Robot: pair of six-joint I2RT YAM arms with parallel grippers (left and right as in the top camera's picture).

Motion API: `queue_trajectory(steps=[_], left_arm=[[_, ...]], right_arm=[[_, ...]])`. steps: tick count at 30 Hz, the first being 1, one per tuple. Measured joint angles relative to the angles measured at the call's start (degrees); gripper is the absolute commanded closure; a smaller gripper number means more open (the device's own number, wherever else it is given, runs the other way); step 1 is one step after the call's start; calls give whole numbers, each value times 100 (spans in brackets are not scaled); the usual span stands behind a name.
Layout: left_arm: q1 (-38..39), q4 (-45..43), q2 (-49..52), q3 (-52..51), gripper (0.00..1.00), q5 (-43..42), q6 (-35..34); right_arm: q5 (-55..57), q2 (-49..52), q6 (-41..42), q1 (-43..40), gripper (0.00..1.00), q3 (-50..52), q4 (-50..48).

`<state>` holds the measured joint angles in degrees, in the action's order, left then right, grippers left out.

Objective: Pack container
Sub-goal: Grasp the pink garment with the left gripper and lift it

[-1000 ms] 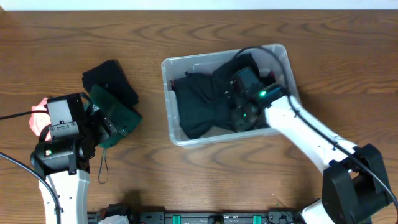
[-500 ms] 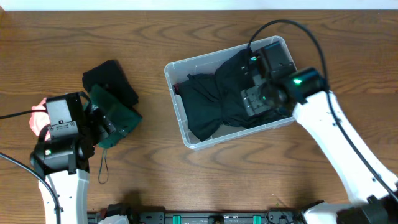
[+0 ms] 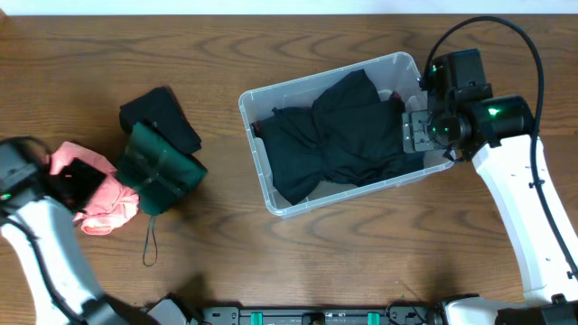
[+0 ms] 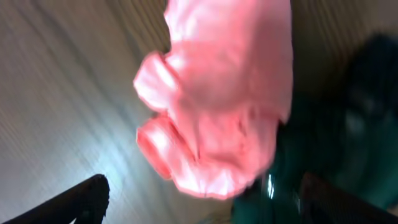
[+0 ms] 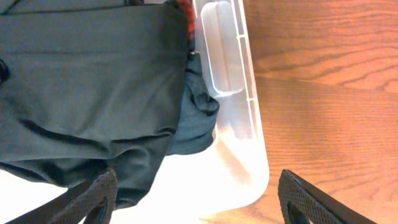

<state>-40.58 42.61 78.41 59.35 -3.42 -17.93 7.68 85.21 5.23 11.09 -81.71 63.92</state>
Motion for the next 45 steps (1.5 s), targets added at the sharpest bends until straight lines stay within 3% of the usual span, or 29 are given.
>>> queue_trajectory(steps=[7,16,20,21,23,31,38,42,45], left_arm=[[-660,-732,1226,81,2,-564,-7],[-691,-1298,2524,81,2,-922,15],[-695,-1432,2634,136,41,-1235,48],[-706,-1460,2656,142,64,-1379,96],[-706,-1467,2706,144,94,-1628,151],[-726,-1200,2450,153,94,-2380,188],[-520,-1152,514,142,94,-2846,83],[149,-1152,-726,144,94,-2973,-63],[1080,-1176,-1311,144,94,-3027,-229]], right_arm=[[-13,0,0,-4,20,0,57],[-13,0,0,-4,20,0,149],[-13,0,0,-4,21,0,155],[-15,0,0,-4,21,0,155],[-13,0,0,-4,21,0,157],[24,0,0,-4,22,0,118],[44,-299,0,-160,21,0,-179],[79,-673,2,-328,21,-2,-229],[101,-850,70,-496,19,0,-232]])
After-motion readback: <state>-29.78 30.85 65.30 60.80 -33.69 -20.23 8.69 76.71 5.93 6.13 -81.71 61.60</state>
